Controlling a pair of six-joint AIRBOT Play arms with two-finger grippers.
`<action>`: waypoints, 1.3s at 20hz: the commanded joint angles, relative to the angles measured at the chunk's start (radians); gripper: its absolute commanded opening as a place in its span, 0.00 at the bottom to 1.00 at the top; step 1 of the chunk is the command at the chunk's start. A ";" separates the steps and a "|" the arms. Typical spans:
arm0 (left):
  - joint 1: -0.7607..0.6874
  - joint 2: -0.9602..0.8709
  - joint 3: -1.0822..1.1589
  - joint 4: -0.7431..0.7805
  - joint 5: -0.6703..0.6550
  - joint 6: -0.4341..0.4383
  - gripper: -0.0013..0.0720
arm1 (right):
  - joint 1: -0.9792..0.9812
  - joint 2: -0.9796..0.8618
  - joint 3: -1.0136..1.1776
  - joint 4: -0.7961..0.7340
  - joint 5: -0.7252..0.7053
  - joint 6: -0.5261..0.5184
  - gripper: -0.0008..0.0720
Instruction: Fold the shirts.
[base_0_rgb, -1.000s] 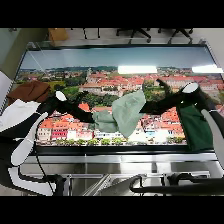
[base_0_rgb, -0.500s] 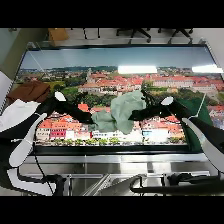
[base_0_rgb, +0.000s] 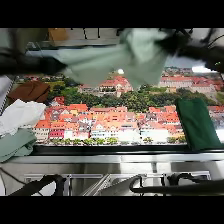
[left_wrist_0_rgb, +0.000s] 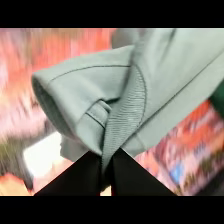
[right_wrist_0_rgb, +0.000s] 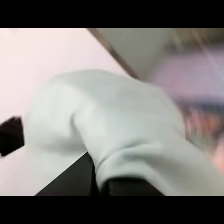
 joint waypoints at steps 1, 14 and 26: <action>0.055 0.120 0.316 0.010 0.040 -0.057 0.05 | -0.132 0.025 0.242 0.200 -0.014 -0.003 0.05; 0.056 0.291 -0.396 0.007 0.077 -0.039 0.05 | 0.272 0.079 -0.132 -0.362 0.150 0.058 0.05; -0.014 -0.338 -0.774 0.008 0.285 0.131 0.05 | 0.369 -0.313 -0.651 -0.360 -0.434 -0.200 0.06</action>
